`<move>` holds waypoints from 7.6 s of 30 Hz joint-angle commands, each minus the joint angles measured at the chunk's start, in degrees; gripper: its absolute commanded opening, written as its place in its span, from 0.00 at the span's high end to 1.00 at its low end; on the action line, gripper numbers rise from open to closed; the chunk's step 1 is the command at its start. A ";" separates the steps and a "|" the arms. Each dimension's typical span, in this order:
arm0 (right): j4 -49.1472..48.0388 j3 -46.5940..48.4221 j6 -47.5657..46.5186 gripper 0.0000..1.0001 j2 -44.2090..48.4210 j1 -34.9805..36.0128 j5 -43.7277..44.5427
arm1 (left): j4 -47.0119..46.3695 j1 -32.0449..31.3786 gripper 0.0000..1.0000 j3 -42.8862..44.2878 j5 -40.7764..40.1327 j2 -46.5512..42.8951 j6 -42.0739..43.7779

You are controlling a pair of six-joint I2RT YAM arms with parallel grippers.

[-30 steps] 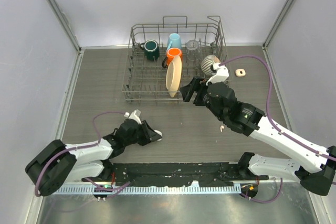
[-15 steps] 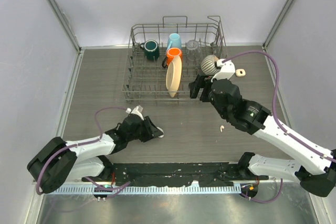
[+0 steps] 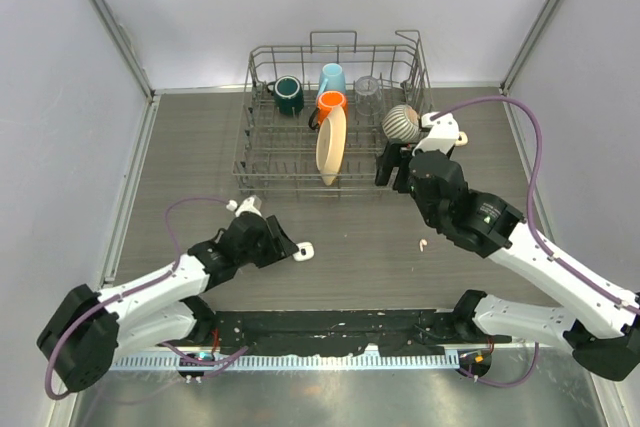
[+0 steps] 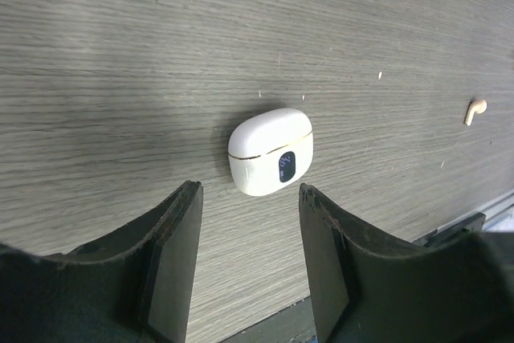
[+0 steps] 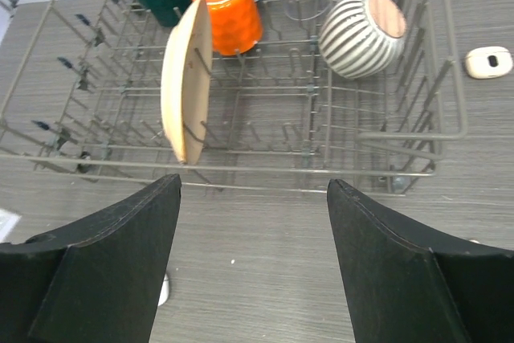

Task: Insert the wireless bluetooth earbuds into the charging case
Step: Place the charging case at the center of the board, then pick up the charging case at the center of the board.

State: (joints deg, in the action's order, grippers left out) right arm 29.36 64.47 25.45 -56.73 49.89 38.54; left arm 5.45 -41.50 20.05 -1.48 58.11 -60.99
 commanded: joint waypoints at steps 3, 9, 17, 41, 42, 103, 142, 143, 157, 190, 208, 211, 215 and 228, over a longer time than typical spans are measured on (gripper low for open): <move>2.36 2.15 -0.67 0.19 2.06 -4.17 6.97 | 12.55 0.36 0.46 5.69 -9.23 -8.43 5.52; 4.90 0.49 1.88 0.10 4.08 -11.12 6.90 | 15.02 0.27 0.46 8.50 -12.76 -16.79 9.74; 8.08 0.13 6.89 0.00 0.49 -31.48 -9.25 | 10.73 0.27 0.29 7.11 -9.60 -26.37 14.32; 9.22 11.20 28.24 0.00 -25.88 -61.39 -36.00 | 6.41 0.27 0.00 7.01 -2.48 -25.85 14.06; 10.26 12.42 31.03 0.00 -27.11 -61.75 -35.30 | 5.54 0.27 0.00 7.02 -2.22 -26.02 14.32; 28.03 66.75 35.98 0.21 -83.81 -61.40 -34.24 | 4.04 0.27 0.00 2.18 -12.41 -33.23 10.19; 24.25 57.44 41.26 0.42 -82.67 -61.49 -31.87 | 3.33 0.28 0.00 0.77 -13.82 -40.18 13.18; 23.99 56.48 41.00 0.44 -82.32 -61.49 -32.13 | 3.42 0.27 0.00 0.95 -13.99 -40.09 13.35; 9.50 35.13 41.17 0.99 -64.40 -61.84 -31.42 | 5.36 0.27 0.00 3.24 -20.15 -44.57 15.12; -5.90 9.90 30.89 0.99 -2.78 -54.83 -56.04 | -18.37 0.36 0.05 6.05 3.76 -30.69 23.72; -26.37 -13.49 60.05 0.99 0.05 -9.82 -22.99 | -40.95 0.36 0.04 2.18 3.23 -21.99 25.92; -27.25 -14.28 64.97 0.99 -1.36 -5.78 -20.28 | -43.32 0.36 0.06 2.01 3.58 -19.97 25.84; -28.74 -15.16 69.81 0.99 -2.68 -1.12 -16.58 | -46.75 0.36 0.08 2.18 3.76 -16.63 24.96; -33.32 -15.60 75.89 0.99 -6.37 2.49 -16.13 | -56.07 0.19 0.15 4.73 8.24 -5.56 22.15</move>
State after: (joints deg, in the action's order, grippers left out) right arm 0.75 48.29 99.00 -62.98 51.72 19.90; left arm -44.45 -41.45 22.31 4.73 50.70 -37.67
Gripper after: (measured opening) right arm 0.518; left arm 0.867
